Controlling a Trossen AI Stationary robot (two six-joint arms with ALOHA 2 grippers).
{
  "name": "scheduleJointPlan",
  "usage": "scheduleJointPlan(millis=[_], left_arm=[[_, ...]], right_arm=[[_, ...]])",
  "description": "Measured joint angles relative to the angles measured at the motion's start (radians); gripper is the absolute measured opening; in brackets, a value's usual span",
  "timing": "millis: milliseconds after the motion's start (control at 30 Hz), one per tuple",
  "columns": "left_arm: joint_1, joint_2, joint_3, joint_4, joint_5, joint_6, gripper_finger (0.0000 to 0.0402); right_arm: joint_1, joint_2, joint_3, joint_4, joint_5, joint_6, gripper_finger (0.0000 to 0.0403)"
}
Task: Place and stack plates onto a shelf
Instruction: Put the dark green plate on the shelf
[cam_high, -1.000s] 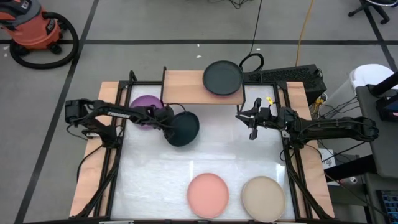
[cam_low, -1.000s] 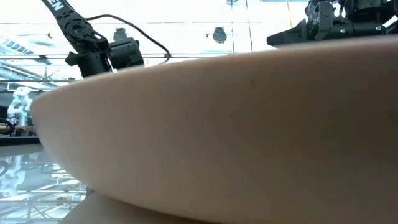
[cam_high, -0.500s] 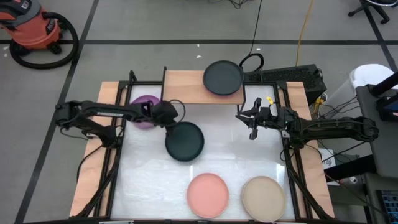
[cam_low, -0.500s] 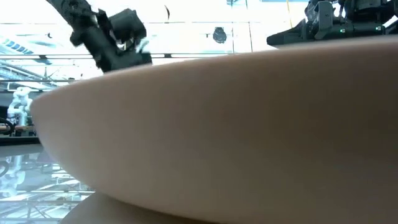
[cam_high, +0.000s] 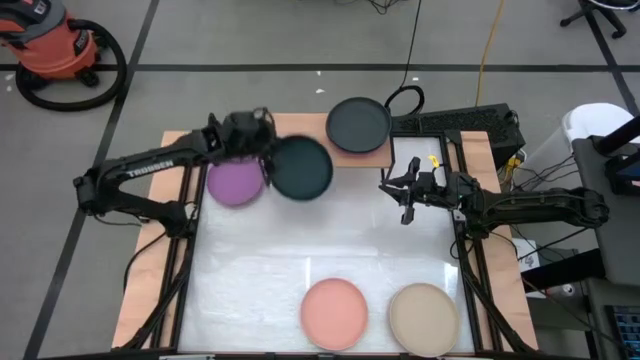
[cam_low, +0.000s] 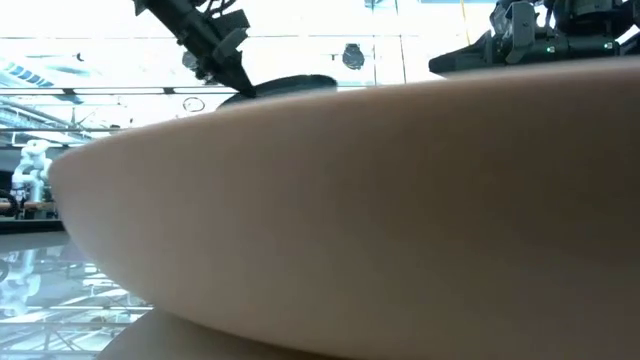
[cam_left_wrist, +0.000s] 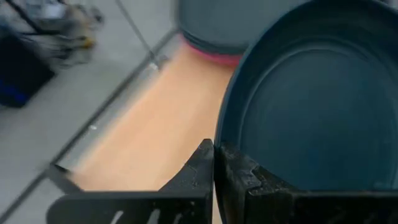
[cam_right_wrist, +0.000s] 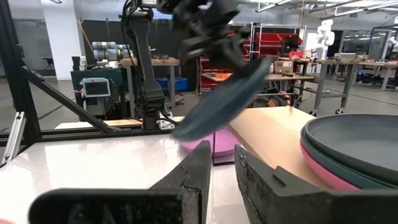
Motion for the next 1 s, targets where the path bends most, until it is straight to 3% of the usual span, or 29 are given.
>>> scheduleJointPlan(millis=[100, 300, 500, 1000], left_arm=[[0.08, 0.018, 0.028, -0.011, 0.028, 0.034, 0.0009], [0.231, 0.098, 0.069, -0.002, 0.211, 0.044, 0.0009], [0.294, 0.198, 0.079, 0.002, 0.345, 0.046, 0.0009], [0.401, 0.224, 0.085, 0.024, 0.329, 0.036, 0.0009]], right_arm=[[0.0, 0.0, 0.0, 0.0, 0.0, 0.0, 0.0059], [0.0, 0.0, 0.0, 0.0, 0.001, -0.002, 0.0059], [0.0, 0.0, 0.0, 0.0, 0.001, 0.0, 0.0059], [0.0, 0.0, 0.0, 0.0, 0.001, 0.0, 0.0059]])
